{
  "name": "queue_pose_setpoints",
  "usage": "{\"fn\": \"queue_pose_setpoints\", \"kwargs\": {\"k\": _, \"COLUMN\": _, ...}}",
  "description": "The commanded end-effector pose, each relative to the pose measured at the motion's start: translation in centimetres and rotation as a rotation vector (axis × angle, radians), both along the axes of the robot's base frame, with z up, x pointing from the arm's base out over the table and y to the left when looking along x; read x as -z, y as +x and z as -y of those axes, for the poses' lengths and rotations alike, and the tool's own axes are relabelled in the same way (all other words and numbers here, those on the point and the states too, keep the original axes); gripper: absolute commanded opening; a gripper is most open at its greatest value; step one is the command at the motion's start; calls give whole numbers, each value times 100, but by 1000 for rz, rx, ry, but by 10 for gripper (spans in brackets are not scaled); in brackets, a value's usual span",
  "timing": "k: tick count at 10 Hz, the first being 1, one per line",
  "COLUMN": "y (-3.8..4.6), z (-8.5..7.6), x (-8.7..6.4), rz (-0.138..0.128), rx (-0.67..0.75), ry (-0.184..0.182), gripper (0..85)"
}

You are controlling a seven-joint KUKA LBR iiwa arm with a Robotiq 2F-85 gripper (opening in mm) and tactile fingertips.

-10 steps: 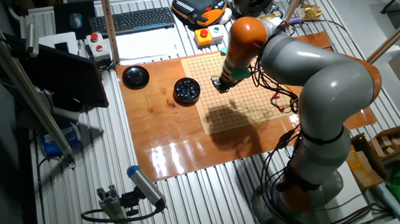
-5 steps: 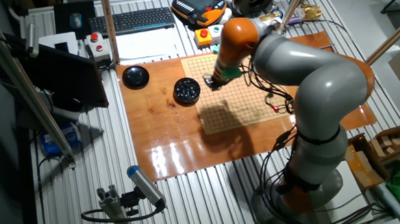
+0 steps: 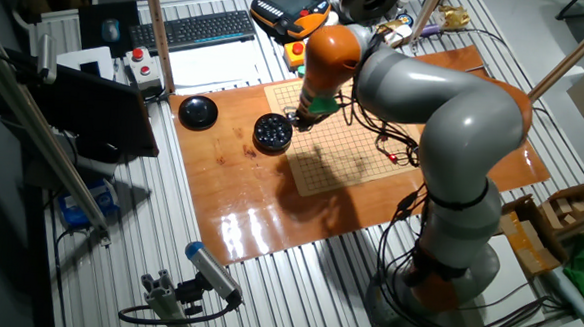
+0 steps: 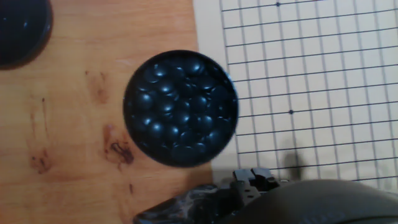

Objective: Play the first move as black on the 3-4 point in the upper right corner of the Go board

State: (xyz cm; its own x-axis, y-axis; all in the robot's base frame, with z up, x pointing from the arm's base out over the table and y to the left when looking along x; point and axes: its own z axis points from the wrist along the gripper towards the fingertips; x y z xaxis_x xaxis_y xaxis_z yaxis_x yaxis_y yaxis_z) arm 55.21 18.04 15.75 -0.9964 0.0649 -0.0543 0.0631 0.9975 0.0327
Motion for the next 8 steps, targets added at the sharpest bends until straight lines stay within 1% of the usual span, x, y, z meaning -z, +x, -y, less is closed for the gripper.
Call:
{"fn": "queue_pose_setpoints", "kwargs": {"k": 1, "y": 15, "z": -32, "x": 5, "rz": -2, "rx": 0, "ry": 0, "gripper": 7}}
{"fn": "queue_pose_setpoints", "kwargs": {"k": 2, "y": 41, "z": -64, "x": 4, "rz": -4, "rx": 2, "ry": -6, "gripper": 7}}
{"fn": "queue_pose_setpoints", "kwargs": {"k": 4, "y": 104, "z": -140, "x": 30, "rz": -6, "rx": 14, "ry": -4, "gripper": 7}}
{"fn": "queue_pose_setpoints", "kwargs": {"k": 5, "y": 129, "z": -166, "x": 43, "rz": -4, "rx": 14, "ry": -13, "gripper": 7}}
{"fn": "queue_pose_setpoints", "kwargs": {"k": 8, "y": 178, "z": -229, "x": 86, "rz": -1, "rx": 30, "ry": -15, "gripper": 7}}
